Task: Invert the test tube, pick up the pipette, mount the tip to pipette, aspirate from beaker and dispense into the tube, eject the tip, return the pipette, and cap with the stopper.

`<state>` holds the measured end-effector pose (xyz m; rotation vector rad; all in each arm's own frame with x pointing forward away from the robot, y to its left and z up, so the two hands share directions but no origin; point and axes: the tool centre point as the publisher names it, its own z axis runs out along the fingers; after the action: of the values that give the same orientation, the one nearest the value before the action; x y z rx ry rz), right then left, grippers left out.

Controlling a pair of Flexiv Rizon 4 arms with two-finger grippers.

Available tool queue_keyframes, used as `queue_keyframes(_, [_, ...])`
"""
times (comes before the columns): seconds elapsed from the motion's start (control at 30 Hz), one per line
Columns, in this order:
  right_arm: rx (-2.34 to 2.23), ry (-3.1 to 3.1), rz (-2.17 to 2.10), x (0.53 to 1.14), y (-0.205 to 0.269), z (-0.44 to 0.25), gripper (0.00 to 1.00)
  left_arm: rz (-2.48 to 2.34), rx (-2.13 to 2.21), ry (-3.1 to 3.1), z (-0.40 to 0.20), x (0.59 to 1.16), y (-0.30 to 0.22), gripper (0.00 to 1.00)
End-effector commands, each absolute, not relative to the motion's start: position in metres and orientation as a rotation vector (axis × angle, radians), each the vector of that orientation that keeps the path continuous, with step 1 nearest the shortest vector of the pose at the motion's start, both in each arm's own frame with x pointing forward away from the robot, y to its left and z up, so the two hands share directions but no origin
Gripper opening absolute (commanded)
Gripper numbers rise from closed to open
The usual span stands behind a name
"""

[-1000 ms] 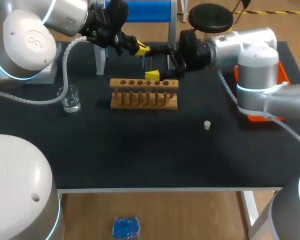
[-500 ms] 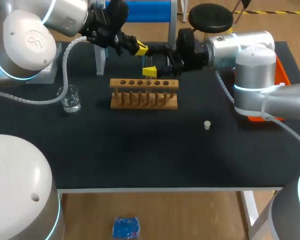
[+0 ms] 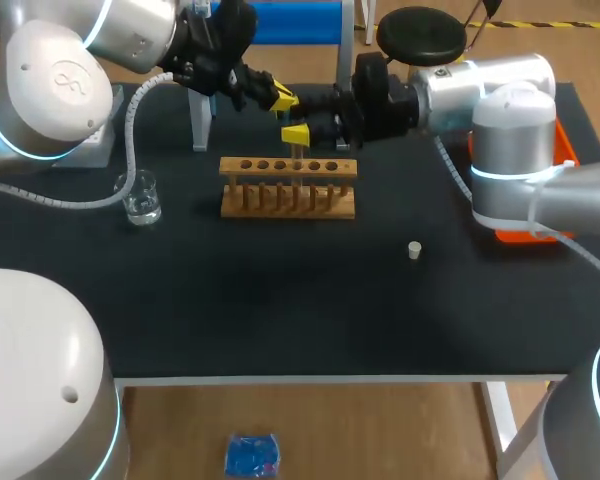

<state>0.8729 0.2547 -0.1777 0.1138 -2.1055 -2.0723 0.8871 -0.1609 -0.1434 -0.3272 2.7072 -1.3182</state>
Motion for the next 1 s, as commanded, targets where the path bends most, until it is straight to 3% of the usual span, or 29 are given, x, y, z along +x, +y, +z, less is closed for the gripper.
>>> queue_keyframes(0.03, [0.113,-2.106,-2.075,0.873,0.254,-0.178,0.16,-1.314,-0.328,2.712,-0.142,0.887,-0.16,0.0])
queue_keyframes(0.1, [0.115,-2.106,-2.075,0.873,0.254,-0.177,0.12,-1.314,-0.328,2.712,-0.142,0.887,-0.16,0.0])
queue_keyframes(0.13, [0.114,-2.107,-2.076,0.873,0.254,-0.178,0.03,-1.314,-0.328,2.712,-0.142,0.887,-0.16,0.0])
queue_keyframes(0.17, [0.114,-2.107,-2.076,0.873,0.254,-0.178,0.0,-1.314,-0.328,2.712,-0.142,0.887,-0.16,0.0])
queue_keyframes(0.57, [0.117,-2.118,-2.074,0.875,0.253,-0.178,0.0,-1.314,-0.328,2.712,-0.142,0.887,-0.16,0.0])
queue_keyframes(0.6, [0.117,-2.119,-2.073,0.875,0.252,-0.178,0.0,-1.314,-0.328,2.712,-0.142,0.887,-0.16,0.65])
queue_keyframes(0.63, [0.118,-2.119,-2.073,0.875,0.252,-0.178,0.0,-1.314,-0.328,2.712,-0.142,0.887,-0.16,1.0])
queue_keyframes(1.0, [0.133,-2.123,-2.073,0.863,0.214,-0.185,0.0,-1.314,-0.328,2.712,-0.142,0.887,-0.16,1.0])
